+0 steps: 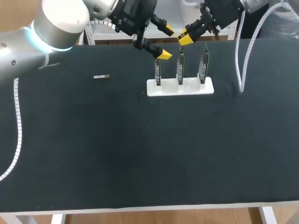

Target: Pick up the optical module with the left hand, and insert it into the network port with the right hand.

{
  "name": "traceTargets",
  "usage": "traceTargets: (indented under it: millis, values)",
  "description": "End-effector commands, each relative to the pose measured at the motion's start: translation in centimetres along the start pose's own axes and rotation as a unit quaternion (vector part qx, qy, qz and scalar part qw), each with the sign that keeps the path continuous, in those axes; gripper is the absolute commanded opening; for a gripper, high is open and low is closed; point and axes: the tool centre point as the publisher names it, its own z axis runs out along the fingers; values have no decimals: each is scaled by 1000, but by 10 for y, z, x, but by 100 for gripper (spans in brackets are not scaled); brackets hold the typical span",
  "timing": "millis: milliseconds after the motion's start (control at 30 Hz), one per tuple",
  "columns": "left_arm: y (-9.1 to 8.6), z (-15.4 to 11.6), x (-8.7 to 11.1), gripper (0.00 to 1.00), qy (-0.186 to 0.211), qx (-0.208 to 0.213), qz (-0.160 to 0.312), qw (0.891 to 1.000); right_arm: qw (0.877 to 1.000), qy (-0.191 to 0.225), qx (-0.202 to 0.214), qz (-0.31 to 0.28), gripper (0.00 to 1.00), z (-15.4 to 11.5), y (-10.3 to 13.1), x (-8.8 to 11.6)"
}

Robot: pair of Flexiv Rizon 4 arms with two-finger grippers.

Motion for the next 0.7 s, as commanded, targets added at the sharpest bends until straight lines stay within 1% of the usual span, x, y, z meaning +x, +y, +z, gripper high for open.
traceTargets:
  millis: [33, 300, 500, 700]
  values:
    - [0, 0, 0, 100, 1, 0, 1, 1000, 1000, 0, -10, 1, 0, 2, -6, 4]
    - [0, 0, 0, 100, 1, 0, 1, 1000, 1000, -5, 7, -17, 0, -10, -5, -5]
    - [0, 0, 0, 100, 1, 0, 1, 1000, 999, -23, 13, -20, 0, -18, 0, -5]
    - [0, 0, 0, 100, 1, 0, 1, 1000, 999, -23, 13, -20, 0, -18, 0, -5]
